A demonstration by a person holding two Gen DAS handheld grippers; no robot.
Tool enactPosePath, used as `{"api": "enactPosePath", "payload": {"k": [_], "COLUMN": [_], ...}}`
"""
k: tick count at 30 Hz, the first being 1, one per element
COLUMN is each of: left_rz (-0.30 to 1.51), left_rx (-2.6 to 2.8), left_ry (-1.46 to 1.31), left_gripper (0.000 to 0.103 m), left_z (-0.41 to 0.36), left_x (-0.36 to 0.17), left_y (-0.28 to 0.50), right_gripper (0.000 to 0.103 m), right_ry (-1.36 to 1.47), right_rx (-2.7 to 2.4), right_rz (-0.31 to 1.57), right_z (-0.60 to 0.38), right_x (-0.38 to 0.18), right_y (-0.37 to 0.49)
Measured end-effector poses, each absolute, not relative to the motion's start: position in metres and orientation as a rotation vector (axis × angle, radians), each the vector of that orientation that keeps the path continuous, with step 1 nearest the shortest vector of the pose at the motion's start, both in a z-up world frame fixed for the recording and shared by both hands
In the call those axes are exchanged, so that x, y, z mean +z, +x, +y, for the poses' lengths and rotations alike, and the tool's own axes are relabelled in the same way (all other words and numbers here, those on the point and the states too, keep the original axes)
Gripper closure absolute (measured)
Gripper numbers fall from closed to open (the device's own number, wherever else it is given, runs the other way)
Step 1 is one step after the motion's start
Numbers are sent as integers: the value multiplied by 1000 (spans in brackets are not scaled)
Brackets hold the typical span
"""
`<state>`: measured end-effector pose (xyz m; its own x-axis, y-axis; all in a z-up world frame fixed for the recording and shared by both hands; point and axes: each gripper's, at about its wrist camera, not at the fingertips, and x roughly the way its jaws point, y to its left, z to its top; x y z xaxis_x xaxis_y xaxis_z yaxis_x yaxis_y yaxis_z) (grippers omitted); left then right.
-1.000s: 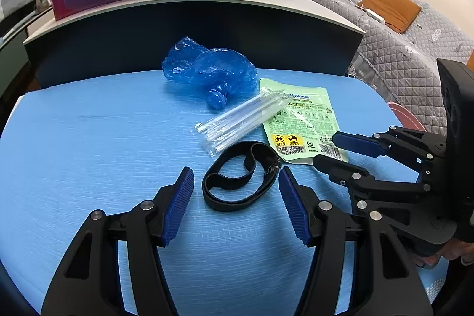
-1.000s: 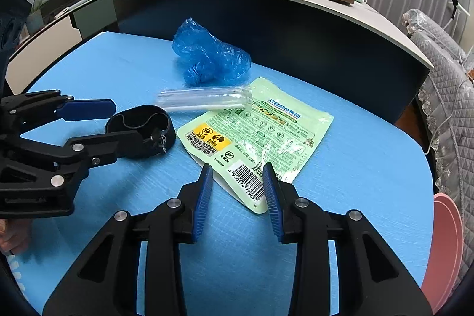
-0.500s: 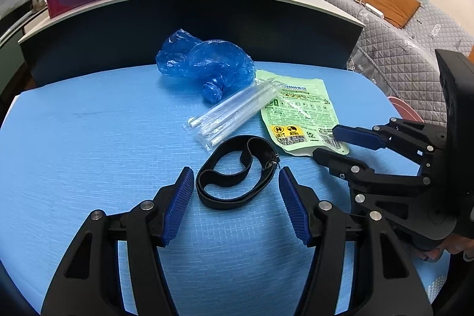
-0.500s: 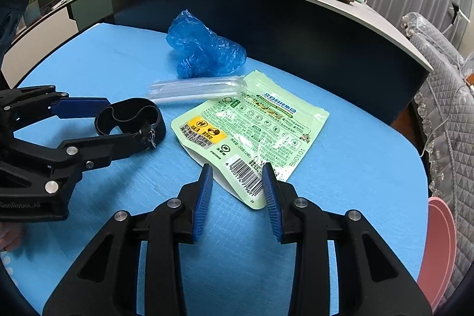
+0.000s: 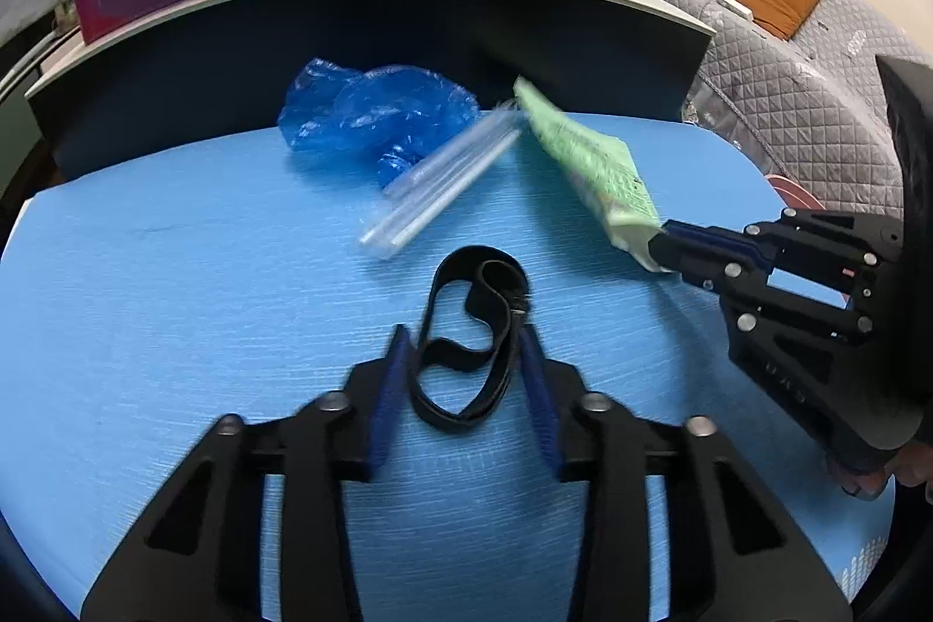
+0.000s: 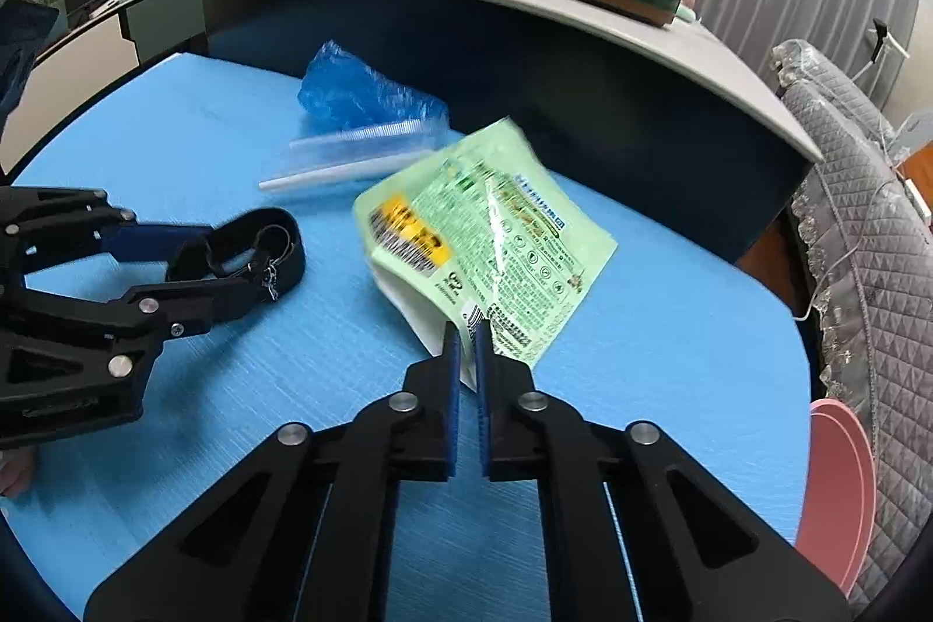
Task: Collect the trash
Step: 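Grasp the black rubber band with the left tool while the right tool grasps the green packet, then carry the rubber band and green packet over the pink bin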
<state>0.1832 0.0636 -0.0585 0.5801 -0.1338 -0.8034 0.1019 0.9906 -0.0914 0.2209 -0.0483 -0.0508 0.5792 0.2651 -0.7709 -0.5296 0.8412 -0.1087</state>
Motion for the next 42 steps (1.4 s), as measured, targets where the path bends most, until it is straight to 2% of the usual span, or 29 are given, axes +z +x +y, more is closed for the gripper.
{"api": "enactPosePath", "payload": {"k": [5,8,42], "left_rz": [928,909,677], "left_rx": [-157,-162,-223], "left_ry": [-23,-25,-54], "left_gripper": [87,89,90], "left_z": [59,56,-9], "left_x": [-54,-48,22], "left_y": [181,178,128], "right_gripper": [103,103,103], "right_ry": [-328,-310,-136], "right_rx": [451,434,266], "right_rz": [797,781,678], "right_z": [-59,-69,-182], "right_x": [-34,-22,72], "right_y": [216,211,135]}}
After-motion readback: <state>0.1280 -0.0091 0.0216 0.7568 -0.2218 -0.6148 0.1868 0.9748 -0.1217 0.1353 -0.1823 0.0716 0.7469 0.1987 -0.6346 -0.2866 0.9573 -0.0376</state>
